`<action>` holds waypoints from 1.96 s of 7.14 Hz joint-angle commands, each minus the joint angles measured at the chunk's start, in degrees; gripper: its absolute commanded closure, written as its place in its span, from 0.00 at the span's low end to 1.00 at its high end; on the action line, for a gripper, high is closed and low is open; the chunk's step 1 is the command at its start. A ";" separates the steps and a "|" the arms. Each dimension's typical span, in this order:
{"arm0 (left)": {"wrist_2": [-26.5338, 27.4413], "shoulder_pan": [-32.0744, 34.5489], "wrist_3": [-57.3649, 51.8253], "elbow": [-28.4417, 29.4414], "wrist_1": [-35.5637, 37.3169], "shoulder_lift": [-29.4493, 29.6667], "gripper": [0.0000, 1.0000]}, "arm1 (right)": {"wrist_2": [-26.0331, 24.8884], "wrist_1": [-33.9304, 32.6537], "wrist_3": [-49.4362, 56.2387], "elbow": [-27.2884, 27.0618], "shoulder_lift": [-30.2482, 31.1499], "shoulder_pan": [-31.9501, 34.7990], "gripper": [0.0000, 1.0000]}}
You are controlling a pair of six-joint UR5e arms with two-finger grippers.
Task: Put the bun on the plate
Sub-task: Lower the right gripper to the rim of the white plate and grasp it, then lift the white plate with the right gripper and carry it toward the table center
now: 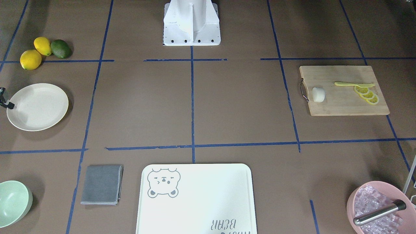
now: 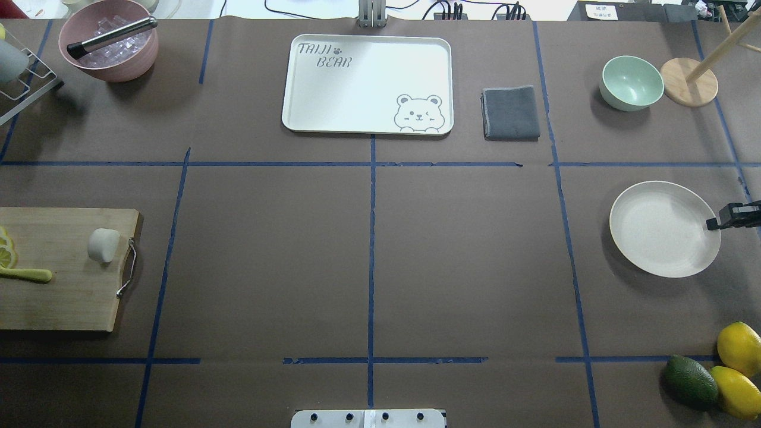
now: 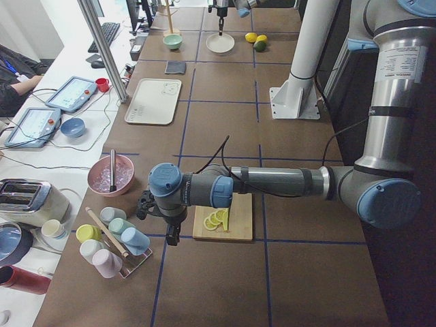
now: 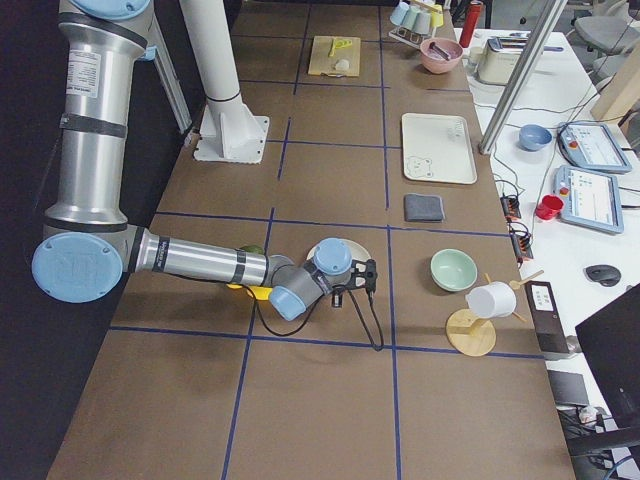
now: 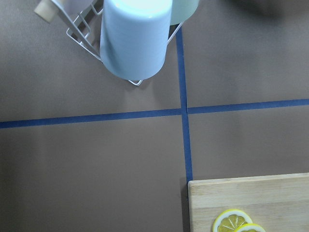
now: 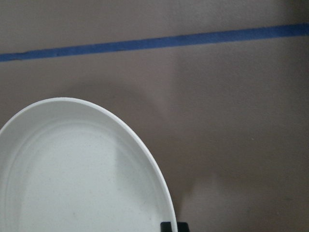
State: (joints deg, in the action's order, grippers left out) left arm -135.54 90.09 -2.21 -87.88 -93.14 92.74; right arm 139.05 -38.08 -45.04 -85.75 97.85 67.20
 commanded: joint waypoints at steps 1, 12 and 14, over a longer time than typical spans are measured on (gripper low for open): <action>0.01 0.09 0.01 -0.19 0.15 -0.01 0.00 | 2.89 -0.07 -10.69 -5.89 -4.21 1.53 1.00; 0.01 0.09 0.01 0.16 -0.20 -1.33 0.00 | -32.09 -15.71 -45.66 -6.54 -34.93 -37.06 1.00; 0.01 0.09 0.01 0.16 -0.20 -1.33 0.00 | -32.08 -16.24 -45.66 -6.72 -33.87 -37.05 0.97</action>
State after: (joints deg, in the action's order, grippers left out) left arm -135.53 90.18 -2.20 -87.72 -93.33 91.37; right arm 107.06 -54.04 -90.71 -92.36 63.43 30.26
